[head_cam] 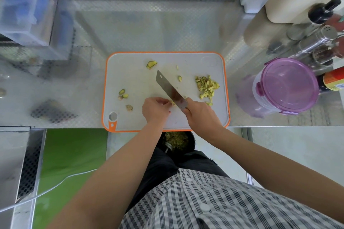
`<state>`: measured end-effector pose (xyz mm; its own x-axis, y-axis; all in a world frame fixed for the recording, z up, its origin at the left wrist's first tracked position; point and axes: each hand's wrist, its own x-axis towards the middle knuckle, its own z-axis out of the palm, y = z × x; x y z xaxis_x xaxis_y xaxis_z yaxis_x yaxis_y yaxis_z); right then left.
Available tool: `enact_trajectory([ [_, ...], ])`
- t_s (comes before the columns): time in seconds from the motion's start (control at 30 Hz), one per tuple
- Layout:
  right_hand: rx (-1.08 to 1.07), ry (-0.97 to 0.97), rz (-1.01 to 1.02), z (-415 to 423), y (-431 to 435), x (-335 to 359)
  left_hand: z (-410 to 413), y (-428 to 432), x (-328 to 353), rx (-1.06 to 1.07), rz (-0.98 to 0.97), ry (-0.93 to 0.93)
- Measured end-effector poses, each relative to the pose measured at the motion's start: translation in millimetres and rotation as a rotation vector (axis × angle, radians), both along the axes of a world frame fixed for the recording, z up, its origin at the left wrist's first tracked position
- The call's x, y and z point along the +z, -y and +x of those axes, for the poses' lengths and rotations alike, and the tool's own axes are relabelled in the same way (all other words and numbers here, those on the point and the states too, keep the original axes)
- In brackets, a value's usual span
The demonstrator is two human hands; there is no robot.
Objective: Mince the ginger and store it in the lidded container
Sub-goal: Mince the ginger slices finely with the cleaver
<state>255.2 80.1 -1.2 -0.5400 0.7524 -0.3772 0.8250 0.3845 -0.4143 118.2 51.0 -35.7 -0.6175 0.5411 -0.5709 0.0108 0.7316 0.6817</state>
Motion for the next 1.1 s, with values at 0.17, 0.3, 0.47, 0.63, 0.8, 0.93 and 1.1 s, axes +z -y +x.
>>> enact_trajectory([
  [0.17,0.011,0.084,0.013,-5,4,-2,0,1,-2,-0.012,0.012,-0.002],
  [0.3,-0.014,0.131,0.005,-12,6,-10,1,1,-1,-0.048,0.022,-0.036],
  [0.47,-0.074,0.028,-0.05,-10,2,-10,1,4,-2,-0.034,0.029,-0.007],
  [0.63,-0.052,-0.017,-0.018,-4,-1,-2,0,6,-2,0.012,0.064,0.031],
  [0.8,-0.035,0.03,-0.024,-4,3,1,1,7,-5,0.017,0.07,0.019],
  [0.93,-0.029,0.046,-0.034,-3,5,3,2,7,-6,0.026,0.078,0.022],
  [1.1,-0.041,0.054,-0.055,-4,7,4,2,7,-9,0.016,0.082,-0.006],
])
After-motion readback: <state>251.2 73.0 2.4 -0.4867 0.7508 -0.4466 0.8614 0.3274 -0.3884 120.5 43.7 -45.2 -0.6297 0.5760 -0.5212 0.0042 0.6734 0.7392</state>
